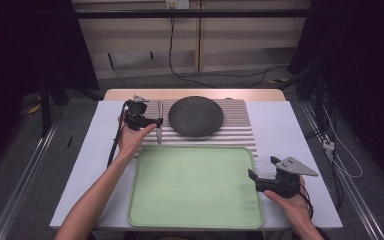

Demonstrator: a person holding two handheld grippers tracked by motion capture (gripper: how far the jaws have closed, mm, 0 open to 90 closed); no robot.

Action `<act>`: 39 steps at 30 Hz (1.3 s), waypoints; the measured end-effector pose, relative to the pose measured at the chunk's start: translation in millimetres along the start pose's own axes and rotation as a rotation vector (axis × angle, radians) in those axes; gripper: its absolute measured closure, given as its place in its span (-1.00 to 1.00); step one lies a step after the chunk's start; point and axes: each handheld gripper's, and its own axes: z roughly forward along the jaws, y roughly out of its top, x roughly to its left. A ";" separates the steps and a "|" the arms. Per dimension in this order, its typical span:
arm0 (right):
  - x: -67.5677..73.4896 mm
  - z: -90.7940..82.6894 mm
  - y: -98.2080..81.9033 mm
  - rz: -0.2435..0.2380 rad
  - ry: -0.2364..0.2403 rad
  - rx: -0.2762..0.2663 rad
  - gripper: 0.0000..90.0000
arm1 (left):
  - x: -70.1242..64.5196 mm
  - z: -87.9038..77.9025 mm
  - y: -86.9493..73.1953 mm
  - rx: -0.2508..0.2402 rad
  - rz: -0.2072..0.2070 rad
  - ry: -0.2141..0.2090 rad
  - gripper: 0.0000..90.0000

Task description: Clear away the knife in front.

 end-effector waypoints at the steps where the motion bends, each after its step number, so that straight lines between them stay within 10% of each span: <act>1: -0.1 -0.5 -0.1 0.001 0.000 0.000 -0.83 | 0.9 2.3 2.3 0.002 -0.005 0.003 -0.72; 39: -2.0 0.6 -1.3 0.001 0.019 0.019 -0.83 | 11.1 79.7 26.6 0.210 -0.055 0.028 0.60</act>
